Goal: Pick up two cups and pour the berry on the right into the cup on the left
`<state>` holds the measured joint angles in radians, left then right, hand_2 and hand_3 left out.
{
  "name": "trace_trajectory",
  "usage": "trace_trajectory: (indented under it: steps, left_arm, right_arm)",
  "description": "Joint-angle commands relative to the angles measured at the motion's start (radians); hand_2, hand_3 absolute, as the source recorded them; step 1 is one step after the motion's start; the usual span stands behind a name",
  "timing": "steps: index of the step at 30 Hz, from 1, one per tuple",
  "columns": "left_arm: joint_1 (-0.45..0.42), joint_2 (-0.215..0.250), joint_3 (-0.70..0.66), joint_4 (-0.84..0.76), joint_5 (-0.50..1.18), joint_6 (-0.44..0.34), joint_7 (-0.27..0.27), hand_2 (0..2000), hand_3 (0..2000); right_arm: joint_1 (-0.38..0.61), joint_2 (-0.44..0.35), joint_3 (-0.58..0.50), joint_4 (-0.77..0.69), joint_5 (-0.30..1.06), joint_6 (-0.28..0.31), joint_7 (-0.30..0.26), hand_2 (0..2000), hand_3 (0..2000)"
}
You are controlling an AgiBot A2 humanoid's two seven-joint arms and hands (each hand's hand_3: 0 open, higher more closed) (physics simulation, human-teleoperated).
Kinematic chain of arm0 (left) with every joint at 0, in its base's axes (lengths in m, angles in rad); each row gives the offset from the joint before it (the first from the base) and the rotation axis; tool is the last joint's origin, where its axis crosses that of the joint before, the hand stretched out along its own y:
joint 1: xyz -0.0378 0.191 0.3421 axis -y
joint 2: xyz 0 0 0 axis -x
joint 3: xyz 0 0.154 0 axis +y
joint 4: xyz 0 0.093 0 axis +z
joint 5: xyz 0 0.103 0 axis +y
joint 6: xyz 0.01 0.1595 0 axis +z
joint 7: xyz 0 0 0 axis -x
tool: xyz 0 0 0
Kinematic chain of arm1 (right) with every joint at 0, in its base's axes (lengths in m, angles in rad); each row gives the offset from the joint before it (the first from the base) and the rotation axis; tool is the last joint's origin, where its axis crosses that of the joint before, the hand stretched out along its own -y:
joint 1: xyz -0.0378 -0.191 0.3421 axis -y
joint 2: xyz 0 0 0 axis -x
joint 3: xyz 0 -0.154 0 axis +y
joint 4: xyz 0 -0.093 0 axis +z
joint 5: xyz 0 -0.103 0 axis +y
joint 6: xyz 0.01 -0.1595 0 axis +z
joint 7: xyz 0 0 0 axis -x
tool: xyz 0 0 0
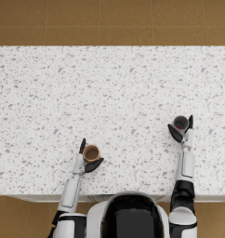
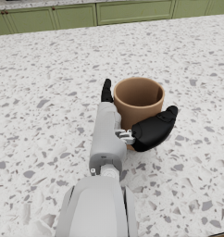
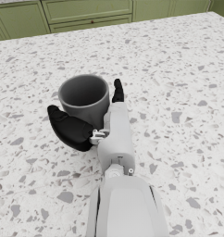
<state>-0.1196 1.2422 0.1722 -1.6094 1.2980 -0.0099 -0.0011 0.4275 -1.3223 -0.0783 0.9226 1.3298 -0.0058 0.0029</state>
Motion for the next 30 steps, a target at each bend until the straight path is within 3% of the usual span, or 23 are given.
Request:
trace_trajectory:
  steps: [1, 2, 3, 4, 9, 16, 18, 25, 30]
  left_arm:
    - [-0.021, -0.006, -0.002, -0.044, 0.0, 0.002, 0.001, 1361, 327]
    - [-0.017, -0.003, -0.004, -0.052, 0.0, -0.021, 0.002, 2000, 653]
    - [-0.021, -0.002, -0.006, -0.071, 0.0, -0.045, 0.002, 2000, 980]
    - [-0.022, 0.0, -0.012, -0.083, 0.0, -0.052, 0.001, 2000, 1280]
    - [-0.007, 0.017, 0.004, -0.131, 0.0, -0.027, -0.003, 2000, 1280]
    - [0.059, 0.07, 0.079, -0.161, 0.0, -0.026, -0.002, 2000, 1280]
    - [0.091, 0.094, 0.105, -0.139, 0.031, -0.026, -0.002, 2000, 1280]
    - [0.167, 0.161, 0.17, -0.139, 0.244, -0.026, -0.002, 2000, 1280]
    - [0.242, 0.22, 0.184, -0.102, 0.29, -0.029, -0.002, 2000, 1280]
  right_arm:
    - [0.005, 0.0, 0.008, 0.003, 0.0, 0.013, 0.0, 2000, 653]
    - [-0.002, -0.001, 0.01, 0.016, 0.0, 0.026, 0.0, 2000, 980]
    - [-0.008, -0.002, 0.01, 0.03, 0.0, 0.035, 0.001, 2000, 1280]
    - [-0.021, -0.003, 0.007, 0.058, 0.0, 0.031, 0.003, 2000, 1280]
    - [-0.138, -0.014, -0.007, 0.371, 0.0, 0.049, 0.003, 2000, 1280]
    - [-0.219, -0.023, 0.072, 0.655, 0.0, 0.054, 0.003, 2000, 1280]
    - [-0.22, -0.026, 0.107, 0.714, 0.0, 0.056, 0.003, 2000, 1280]
    - [-0.221, -0.039, 0.17, 0.819, 0.221, 0.065, 0.002, 2000, 1280]
    - [-0.186, -0.06, 0.23, 0.841, 0.38, 0.075, 0.002, 2000, 1280]
